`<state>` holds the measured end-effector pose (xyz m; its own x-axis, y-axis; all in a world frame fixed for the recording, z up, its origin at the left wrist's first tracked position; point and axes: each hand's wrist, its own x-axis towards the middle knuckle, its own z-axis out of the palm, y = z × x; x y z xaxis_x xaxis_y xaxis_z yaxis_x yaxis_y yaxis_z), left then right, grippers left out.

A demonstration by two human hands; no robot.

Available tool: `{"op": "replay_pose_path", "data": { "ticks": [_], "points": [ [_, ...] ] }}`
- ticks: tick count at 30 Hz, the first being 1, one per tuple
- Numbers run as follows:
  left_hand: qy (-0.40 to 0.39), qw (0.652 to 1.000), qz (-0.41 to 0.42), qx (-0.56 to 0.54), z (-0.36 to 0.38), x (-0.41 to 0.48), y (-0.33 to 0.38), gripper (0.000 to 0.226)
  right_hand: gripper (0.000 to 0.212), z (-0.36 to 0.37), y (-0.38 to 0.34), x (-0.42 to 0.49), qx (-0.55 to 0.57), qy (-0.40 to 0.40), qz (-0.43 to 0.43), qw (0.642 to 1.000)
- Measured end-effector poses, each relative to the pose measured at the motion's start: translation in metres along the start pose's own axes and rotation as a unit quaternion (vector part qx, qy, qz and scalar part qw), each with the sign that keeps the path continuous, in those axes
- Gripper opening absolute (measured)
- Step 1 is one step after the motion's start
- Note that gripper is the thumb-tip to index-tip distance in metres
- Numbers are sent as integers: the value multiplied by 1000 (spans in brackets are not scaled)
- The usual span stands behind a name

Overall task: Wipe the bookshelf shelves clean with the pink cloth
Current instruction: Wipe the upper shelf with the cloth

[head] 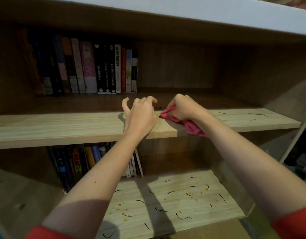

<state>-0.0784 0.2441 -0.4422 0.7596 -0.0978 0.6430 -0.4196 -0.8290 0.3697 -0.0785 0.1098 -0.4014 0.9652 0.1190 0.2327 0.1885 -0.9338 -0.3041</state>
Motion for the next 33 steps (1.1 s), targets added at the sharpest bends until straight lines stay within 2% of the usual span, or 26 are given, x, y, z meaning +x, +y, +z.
{"op": "replay_pose_path", "data": {
  "ticks": [3, 5, 8, 10, 13, 16, 18, 20, 22, 25, 27, 28, 31, 33],
  "points": [
    [2, 998, -14, -57, -8, -2, 3, 30, 18, 7, -2, 4, 4, 32, 27, 999],
    [11, 993, -42, -106, -20, -5, -3, 25, 15, 15, -5, -8, 14, 56, 14, 998],
    [23, 997, -34, -66, -37, -11, -24, 20, 17, 29, -22, -44, 52, 108, -37, 992],
    [3, 999, -24, -29, -39, -15, -31, 19, 21, 43, -34, -68, 62, 149, -81, 984],
    [-6, 1000, -16, -14, -34, -16, -33, 22, 22, 52, -47, -93, 79, 152, -139, 975],
    [-1, 999, -27, -31, -33, -14, -37, 23, 21, 38, -45, -89, 149, 188, -103, 965],
    [-4, 999, -27, -35, -33, -14, -38, 24, 21, 27, -33, -66, 120, 228, -39, 965],
    [1, 999, -32, -42, -33, -14, -38, 25, 21, 19, -19, -40, 85, 197, 22, 976],
    [17, 997, -42, -59, -33, -14, -40, 27, 20, 22, -16, -27, 49, 149, 47, 987],
    [26, 996, -54, -71, -32, -11, -40, 28, 22, 35, -30, -34, 18, 111, -23, 993],
    [18, 996, -57, -64, -31, -11, -40, 29, 22, 37, -40, -47, 54, 87, -92, 990],
    [17, 996, -57, -64, -31, -11, -40, 30, 20, 32, -41, -50, 77, 71, -99, 990],
    [3, 995, -67, -73, -33, -11, -41, 31, 9, 10, -23, -36, 123, 19, 4, 992],
    [-13, 992, -92, -84, -32, -8, -42, 30, 9, 6, -17, -26, 108, 27, 60, 992]
  ]
}}
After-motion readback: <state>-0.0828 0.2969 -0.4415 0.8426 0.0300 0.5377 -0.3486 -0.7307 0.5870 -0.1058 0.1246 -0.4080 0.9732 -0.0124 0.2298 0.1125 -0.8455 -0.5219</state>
